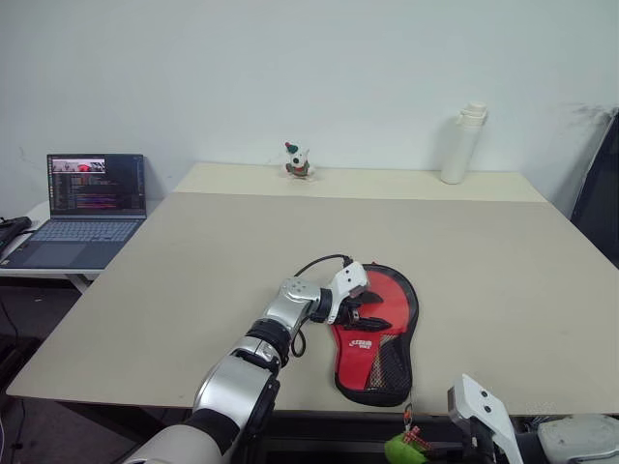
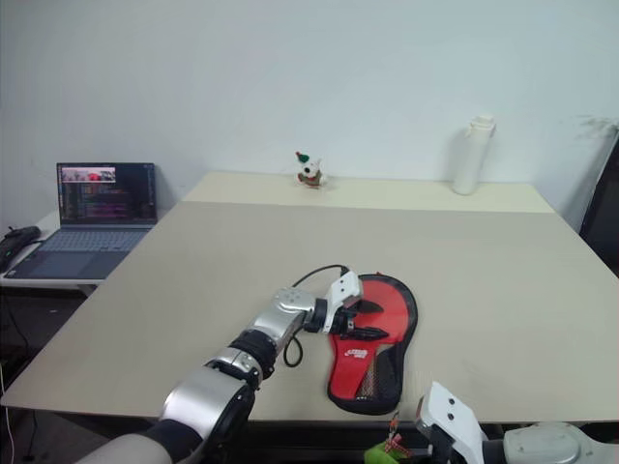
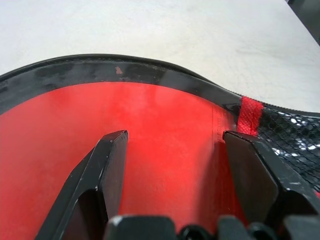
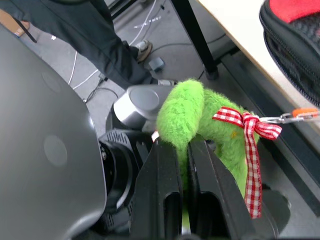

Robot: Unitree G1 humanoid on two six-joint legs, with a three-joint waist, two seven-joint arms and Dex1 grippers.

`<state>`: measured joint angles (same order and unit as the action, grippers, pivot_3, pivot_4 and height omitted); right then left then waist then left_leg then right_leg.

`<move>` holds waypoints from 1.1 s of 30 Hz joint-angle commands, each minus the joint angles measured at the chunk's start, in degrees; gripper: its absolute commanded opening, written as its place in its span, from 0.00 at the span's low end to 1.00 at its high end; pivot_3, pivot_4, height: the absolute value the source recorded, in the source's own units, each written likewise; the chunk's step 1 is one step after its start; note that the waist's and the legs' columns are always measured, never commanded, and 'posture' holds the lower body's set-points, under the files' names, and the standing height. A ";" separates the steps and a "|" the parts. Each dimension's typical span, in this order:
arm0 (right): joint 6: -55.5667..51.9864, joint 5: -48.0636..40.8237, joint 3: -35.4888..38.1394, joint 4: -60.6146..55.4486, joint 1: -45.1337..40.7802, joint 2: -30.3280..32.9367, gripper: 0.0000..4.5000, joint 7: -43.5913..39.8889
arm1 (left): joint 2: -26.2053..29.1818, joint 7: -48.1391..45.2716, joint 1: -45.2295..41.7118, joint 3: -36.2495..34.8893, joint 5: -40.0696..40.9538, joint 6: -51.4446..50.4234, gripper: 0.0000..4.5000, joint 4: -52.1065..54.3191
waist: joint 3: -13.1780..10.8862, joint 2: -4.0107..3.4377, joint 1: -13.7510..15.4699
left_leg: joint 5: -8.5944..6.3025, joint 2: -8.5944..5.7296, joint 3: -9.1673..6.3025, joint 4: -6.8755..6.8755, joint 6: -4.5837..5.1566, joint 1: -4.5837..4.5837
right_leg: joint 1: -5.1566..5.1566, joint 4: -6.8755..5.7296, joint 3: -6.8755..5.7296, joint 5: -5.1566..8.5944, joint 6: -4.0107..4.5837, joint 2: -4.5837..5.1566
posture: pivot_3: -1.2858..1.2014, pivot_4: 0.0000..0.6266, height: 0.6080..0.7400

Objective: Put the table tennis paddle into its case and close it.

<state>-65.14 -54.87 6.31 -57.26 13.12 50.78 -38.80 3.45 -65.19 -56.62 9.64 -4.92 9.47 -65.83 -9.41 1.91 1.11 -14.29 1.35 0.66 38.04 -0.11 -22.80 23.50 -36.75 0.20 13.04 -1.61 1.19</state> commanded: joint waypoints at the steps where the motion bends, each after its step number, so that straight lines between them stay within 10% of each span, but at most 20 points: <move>1: 0.90 -4.59 -3.07 -2.26 -1.33 -0.80 0.00 1.12 | -0.97 1.17 1.04 1.60 -1.78 -0.71 0.73 -2.27 | 0.00 0.00 0.00 | 0.00 0.00 -0.01 0.00 0.00 0.00 | 0.00 0.00 -0.02 0.01 0.01 0.00 | 0.52 0.24 1.00; 7: 0.36 -6.80 -2.42 0.96 -3.98 0.85 0.00 2.05 | -1.05 1.59 0.83 1.56 -1.73 -0.54 0.73 -2.33 | 0.00 0.00 0.02 | 0.00 0.01 -0.11 0.00 0.00 -0.03 | -0.02 0.00 -0.15 0.02 0.04 0.00 | 0.52 0.24 1.00; 18: 2.38 -11.46 -1.03 0.12 -2.74 4.24 0.79 3.36 | -1.83 2.41 0.90 1.29 -1.33 -0.50 0.73 -1.94 | 0.00 0.00 0.04 | 0.00 0.01 -0.35 0.01 0.00 -0.03 | -0.13 0.03 -0.42 0.07 0.12 0.05 | 0.52 0.24 1.00; 33: 4.73 -8.10 -0.23 5.61 -5.17 12.04 0.79 1.32 | -0.66 2.13 1.94 -0.22 0.67 -0.51 0.73 2.20 | -0.07 0.02 0.05 | 0.00 0.02 -0.49 0.00 0.00 -0.10 | -0.16 0.06 -0.69 0.13 0.21 0.08 | 0.52 0.24 1.00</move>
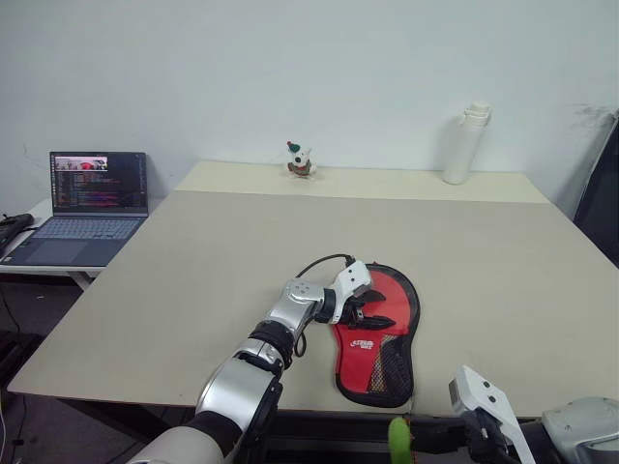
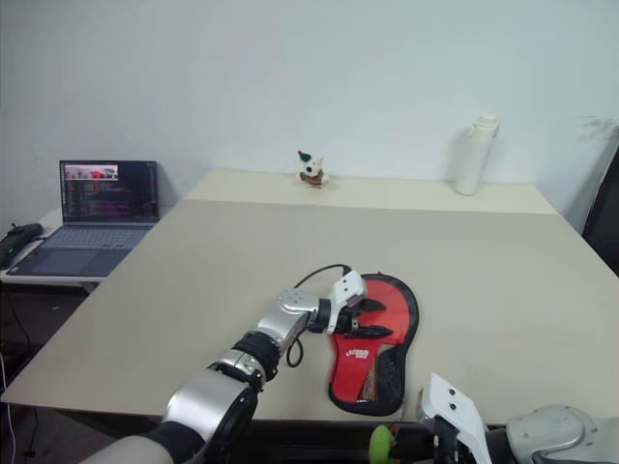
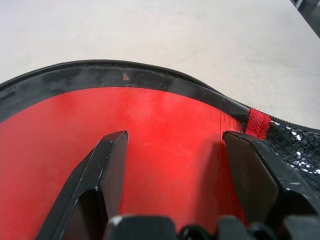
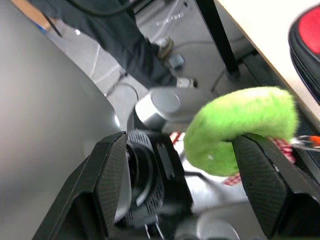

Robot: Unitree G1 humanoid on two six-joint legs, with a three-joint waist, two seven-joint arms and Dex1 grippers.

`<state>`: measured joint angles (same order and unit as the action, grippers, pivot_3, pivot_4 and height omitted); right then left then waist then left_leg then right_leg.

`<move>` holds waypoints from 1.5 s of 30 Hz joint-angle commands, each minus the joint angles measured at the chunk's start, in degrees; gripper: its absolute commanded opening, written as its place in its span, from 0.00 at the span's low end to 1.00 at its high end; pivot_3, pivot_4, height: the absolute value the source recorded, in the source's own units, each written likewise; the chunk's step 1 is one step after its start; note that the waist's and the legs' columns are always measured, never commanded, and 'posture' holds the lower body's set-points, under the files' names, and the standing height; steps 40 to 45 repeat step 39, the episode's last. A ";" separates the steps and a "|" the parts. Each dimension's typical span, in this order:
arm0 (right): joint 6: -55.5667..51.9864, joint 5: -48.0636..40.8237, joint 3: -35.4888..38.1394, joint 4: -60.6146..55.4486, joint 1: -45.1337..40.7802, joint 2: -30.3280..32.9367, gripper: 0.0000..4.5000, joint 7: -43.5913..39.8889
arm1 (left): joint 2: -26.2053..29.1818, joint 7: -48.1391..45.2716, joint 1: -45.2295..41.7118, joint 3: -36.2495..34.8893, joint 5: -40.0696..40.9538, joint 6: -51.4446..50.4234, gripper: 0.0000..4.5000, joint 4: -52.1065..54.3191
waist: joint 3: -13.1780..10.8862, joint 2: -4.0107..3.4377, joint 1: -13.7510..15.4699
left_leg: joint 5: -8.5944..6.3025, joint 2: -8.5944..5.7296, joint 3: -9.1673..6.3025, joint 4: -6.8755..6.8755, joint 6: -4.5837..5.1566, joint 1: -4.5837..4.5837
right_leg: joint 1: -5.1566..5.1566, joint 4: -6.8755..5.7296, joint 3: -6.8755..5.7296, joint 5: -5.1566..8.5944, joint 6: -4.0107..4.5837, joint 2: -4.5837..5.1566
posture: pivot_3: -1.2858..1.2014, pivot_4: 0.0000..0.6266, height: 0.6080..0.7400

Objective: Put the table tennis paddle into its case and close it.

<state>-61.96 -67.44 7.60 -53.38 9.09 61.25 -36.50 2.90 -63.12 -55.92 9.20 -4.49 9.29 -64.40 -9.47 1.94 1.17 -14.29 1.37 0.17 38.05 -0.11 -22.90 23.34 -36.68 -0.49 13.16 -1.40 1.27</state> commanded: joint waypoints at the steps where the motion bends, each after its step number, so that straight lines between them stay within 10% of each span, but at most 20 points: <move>1: 2.47 8.80 -4.13 2.28 -1.30 2.85 0.79 -1.63 | 0.11 -0.07 1.44 0.19 0.30 -0.30 0.73 1.09 | -0.01 -0.02 -0.02 | 0.00 0.00 0.00 0.00 0.00 0.01 | 0.00 0.00 0.01 0.00 0.00 0.00 | 0.52 0.24 1.00; 10: 10.21 15.15 -3.32 10.41 -6.21 -1.55 0.79 -5.91 | 3.13 -2.66 4.02 -0.48 2.61 -1.14 0.73 8.28 | -0.14 -0.01 -0.26 | 0.00 0.05 0.00 -0.04 0.00 0.00 | 0.05 -0.04 -0.04 0.04 0.05 -0.08 | 0.52 0.24 1.00; 18: 18.74 21.26 2.93 23.54 -17.42 -6.32 0.79 -7.50 | 15.29 -5.57 14.29 -7.35 14.46 -19.42 0.73 42.15 | -0.68 -0.01 -1.45 | 0.01 0.20 -0.03 -0.13 -0.01 -0.06 | 0.25 -0.19 0.02 0.09 0.16 -0.19 | 0.52 0.24 1.00; 27: 34.50 36.91 -7.85 50.13 -34.92 -14.79 0.79 -17.21 | 27.02 3.67 38.70 -14.43 21.46 -35.96 0.73 75.65 | -0.91 -0.24 -1.72 | 0.01 0.20 -0.04 -0.14 -0.02 -0.01 | 0.25 -0.26 0.05 0.15 0.27 -0.15 | 0.52 0.24 1.00; 45: 34.68 43.15 -8.33 57.91 -41.05 -16.09 0.79 -19.50 | 28.99 9.85 39.12 -13.60 20.67 -34.17 0.73 73.67 | -1.08 -0.50 -1.16 | 0.01 0.19 0.01 -0.18 -0.02 -0.02 | 0.30 -0.31 0.06 0.18 0.38 -0.13 | 0.52 0.24 1.00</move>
